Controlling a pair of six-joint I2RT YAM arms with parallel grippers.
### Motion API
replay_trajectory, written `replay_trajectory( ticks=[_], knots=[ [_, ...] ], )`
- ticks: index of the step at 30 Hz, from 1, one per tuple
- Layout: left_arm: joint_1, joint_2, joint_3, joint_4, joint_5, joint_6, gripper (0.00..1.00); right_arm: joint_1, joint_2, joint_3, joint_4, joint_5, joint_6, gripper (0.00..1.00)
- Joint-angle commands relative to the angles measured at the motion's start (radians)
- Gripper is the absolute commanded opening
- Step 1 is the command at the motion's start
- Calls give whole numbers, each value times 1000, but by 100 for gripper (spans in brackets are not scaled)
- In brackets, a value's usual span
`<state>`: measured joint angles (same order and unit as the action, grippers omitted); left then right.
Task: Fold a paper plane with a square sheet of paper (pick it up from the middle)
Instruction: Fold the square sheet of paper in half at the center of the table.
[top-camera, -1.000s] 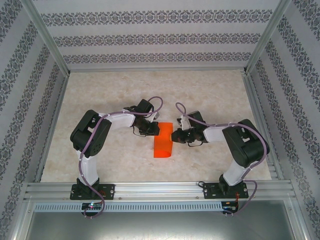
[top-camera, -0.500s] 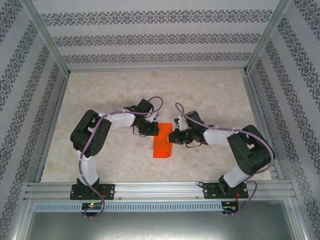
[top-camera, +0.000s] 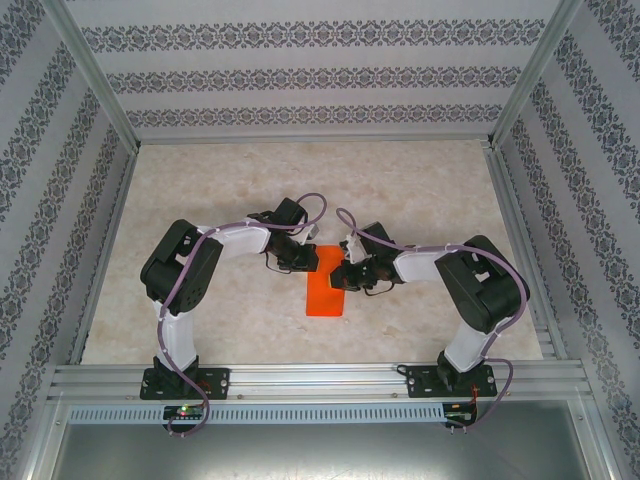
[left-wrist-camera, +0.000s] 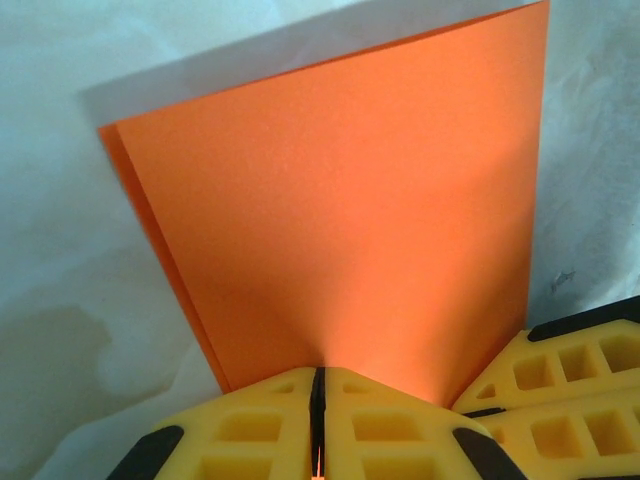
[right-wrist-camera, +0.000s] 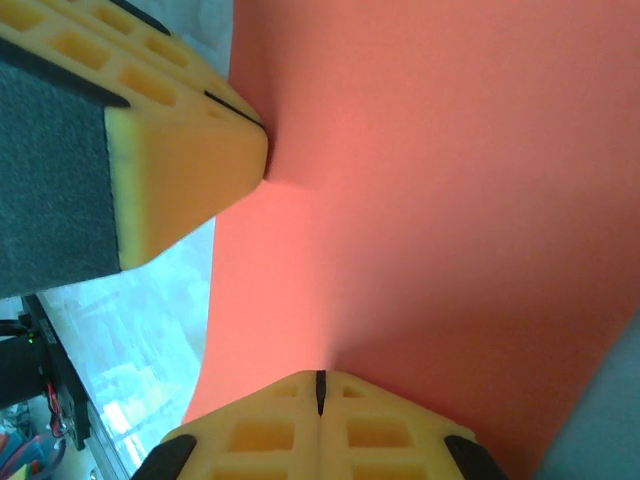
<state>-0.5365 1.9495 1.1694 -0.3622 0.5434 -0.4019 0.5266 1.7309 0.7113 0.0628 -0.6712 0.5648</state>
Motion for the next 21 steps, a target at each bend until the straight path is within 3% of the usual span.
replay_trajectory(
  ticks=[1,21],
  knots=[
    [5,65,-44,-179,-125,27,12,6,-5,-21,-53,-13,-48,4],
    [10,95,-7,-213,-134,43,12,21,-160,-208,-142,-14,-57,4]
  ],
)
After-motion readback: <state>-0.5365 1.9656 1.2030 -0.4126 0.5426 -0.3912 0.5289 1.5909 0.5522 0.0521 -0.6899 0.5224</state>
